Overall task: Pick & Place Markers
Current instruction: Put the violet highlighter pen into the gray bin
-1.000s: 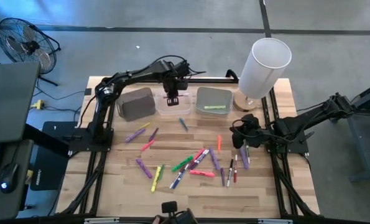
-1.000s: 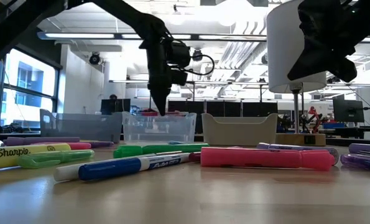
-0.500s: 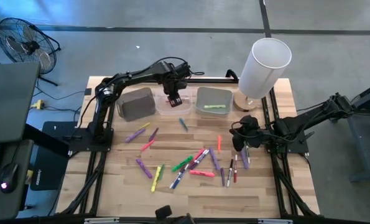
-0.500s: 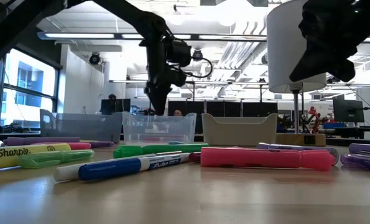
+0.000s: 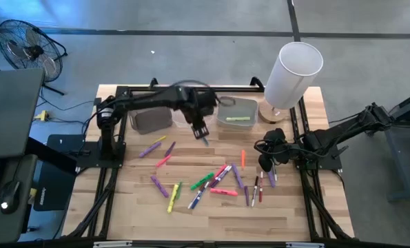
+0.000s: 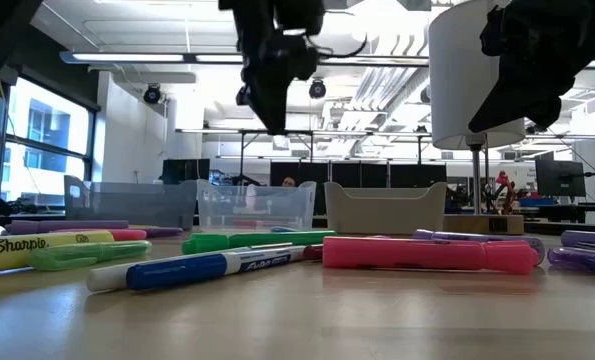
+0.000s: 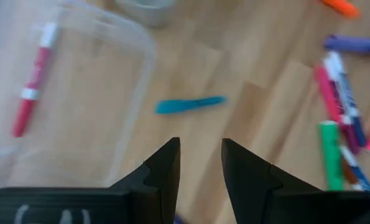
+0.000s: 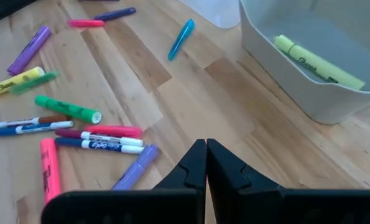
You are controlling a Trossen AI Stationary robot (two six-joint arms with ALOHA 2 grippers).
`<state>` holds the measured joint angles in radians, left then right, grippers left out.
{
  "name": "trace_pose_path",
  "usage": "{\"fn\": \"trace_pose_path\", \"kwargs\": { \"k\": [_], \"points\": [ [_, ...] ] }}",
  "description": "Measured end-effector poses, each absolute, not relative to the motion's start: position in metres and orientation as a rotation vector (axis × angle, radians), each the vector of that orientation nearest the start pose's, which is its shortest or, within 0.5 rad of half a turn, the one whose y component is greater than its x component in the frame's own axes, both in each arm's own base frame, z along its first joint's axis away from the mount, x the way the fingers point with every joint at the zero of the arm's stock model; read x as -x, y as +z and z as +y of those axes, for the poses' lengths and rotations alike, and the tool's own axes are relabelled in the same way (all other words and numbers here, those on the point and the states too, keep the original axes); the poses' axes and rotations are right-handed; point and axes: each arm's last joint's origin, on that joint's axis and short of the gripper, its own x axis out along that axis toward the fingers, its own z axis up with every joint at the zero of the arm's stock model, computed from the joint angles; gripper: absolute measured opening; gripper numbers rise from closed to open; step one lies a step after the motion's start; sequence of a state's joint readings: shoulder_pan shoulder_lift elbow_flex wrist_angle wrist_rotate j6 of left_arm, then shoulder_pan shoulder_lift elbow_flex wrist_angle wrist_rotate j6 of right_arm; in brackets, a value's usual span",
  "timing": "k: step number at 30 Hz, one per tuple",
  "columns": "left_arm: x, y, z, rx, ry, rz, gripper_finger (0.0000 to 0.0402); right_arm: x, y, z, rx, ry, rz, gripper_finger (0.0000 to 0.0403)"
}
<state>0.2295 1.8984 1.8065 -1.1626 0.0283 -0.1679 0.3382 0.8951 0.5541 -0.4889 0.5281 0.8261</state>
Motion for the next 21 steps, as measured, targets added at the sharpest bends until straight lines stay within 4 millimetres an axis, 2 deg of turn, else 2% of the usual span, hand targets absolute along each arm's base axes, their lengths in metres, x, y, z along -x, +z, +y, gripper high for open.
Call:
{"fn": "trace_pose_path", "kwargs": {
  "k": [4, 9, 18, 21],
  "points": [
    [-0.376, 0.297, 0.048, 0.251, 0.281, 1.3, 0.0082, -0.164, 0.216, 0.043, -0.444, -0.457, 0.628, 0.0],
    [-0.379, 0.297, 0.009, 0.224, 0.241, 1.296, 0.0011, -0.164, 0.215, 0.044, -0.476, -0.418, 0.656, 0.0],
    [-0.38, 0.296, -0.038, 0.135, 0.243, 1.257, 0.0003, -0.164, 0.216, 0.047, -0.558, -0.394, 0.657, 0.0],
    [-0.378, 0.277, -0.048, 0.123, 0.215, 1.28, 0.0001, -0.165, 0.217, 0.05, -0.6, -0.379, 0.633, 0.0]
  ]
}}
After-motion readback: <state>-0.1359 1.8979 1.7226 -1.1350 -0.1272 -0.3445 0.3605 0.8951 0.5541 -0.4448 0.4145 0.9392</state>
